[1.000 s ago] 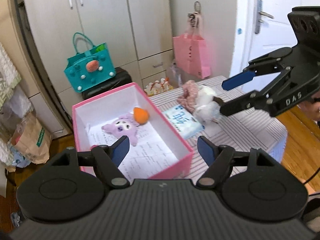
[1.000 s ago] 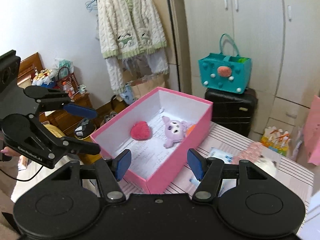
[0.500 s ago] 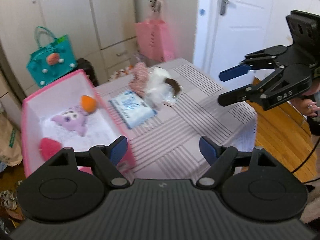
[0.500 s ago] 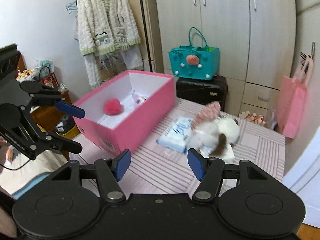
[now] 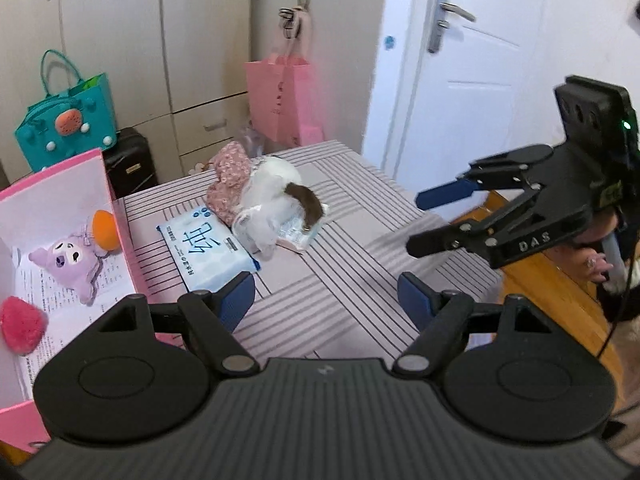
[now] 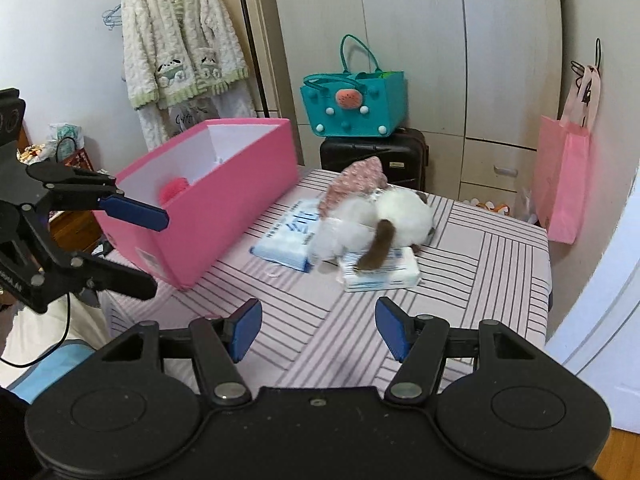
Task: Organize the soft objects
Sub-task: 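Move the left gripper toward the white plush toy on the tissue pack, then close the left gripper on the white mesh pouf while the right gripper grasps the white soap bar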
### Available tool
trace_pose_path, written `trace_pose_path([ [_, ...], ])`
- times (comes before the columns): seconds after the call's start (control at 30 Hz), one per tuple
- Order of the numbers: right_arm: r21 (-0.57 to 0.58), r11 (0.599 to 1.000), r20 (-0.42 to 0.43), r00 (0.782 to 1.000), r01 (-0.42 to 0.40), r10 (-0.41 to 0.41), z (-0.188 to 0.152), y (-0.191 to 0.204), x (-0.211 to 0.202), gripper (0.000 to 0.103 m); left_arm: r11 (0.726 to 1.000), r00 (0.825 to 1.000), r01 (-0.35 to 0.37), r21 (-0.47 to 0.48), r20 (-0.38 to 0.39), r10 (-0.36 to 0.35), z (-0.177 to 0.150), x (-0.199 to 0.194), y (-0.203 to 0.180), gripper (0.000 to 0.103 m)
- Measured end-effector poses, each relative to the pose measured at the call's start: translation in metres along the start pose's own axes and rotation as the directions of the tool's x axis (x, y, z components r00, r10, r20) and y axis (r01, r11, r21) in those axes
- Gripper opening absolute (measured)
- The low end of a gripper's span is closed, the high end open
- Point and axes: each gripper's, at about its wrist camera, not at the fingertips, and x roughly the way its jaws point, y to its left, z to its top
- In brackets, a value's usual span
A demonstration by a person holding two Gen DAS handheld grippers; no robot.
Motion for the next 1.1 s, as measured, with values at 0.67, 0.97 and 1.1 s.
trace_pose_path([
  [0.67,-0.166,0.982,-0.012,0.996,0.089,-0.092,-0.01,-0.029,0.106,0.082,0.975,0.98,-0.183,-0.127,0.061,0.192,-0.005,0.089,0.016,0.073],
  [0.97,-0.163,0.983,-0.013,0.996,0.081,-0.084,0.002,-0.05,0.138,0.092,0.97,0.972,-0.202,-0.135,0.091,0.215,0.015,0.131,0.028,0.046],
  [1.1,-0.198,0.978,-0.02,0.997,0.067,-0.072,0.003,-0.05,0.143,0.093,0.976,0.977,-0.186,-0.118,0.084,0.196,0.015,0.141,0.033,0.044],
])
